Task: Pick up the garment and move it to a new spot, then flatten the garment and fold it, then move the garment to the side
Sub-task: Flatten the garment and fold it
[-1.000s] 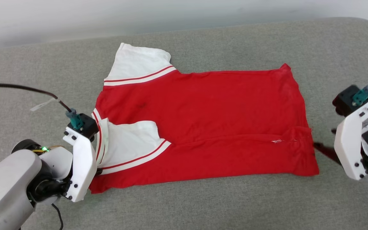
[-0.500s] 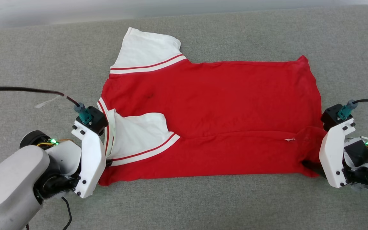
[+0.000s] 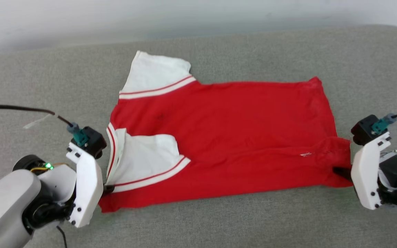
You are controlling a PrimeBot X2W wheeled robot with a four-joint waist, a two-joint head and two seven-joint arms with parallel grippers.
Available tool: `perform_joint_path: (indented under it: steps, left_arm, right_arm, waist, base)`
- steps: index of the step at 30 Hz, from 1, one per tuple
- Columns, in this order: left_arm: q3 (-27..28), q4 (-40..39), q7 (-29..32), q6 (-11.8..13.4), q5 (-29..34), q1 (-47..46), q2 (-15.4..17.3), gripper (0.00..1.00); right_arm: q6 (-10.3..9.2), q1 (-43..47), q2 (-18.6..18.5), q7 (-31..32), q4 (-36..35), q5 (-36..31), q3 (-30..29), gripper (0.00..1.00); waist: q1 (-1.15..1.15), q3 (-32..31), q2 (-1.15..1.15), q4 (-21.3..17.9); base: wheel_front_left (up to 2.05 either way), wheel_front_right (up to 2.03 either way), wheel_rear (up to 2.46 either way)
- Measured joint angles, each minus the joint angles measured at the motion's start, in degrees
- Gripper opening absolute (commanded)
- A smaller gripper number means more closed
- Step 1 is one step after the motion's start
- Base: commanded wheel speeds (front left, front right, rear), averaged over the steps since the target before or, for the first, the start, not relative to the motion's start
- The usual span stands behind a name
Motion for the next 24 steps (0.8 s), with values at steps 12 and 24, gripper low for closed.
perform_joint_path:
  steps: [12, 24]
  left_arm:
    - [-1.1, -6.2, -0.8, 2.5, -1.8, 7.3, 3.8, 0.0]
    - [-0.6, -2.4, -5.0, 2.8, 0.3, 7.4, 2.2, 1.0]
  right_arm:
    - [0.01, 7.8, -6.5, 2.2, -7.9, 3.1, -0.7, 0.0]
    - [0.0, 8.8, -1.2, -4.0, -3.6, -0.4, -2.5, 1.0]
  waist:
    - [0.0, -2.0, 0.0, -1.0]
    - [0.01, -1.5, 0.0, -0.9]
  base:
    - [0.0, 0.0, 0.0]
    - [0.0, 0.0, 0.0]
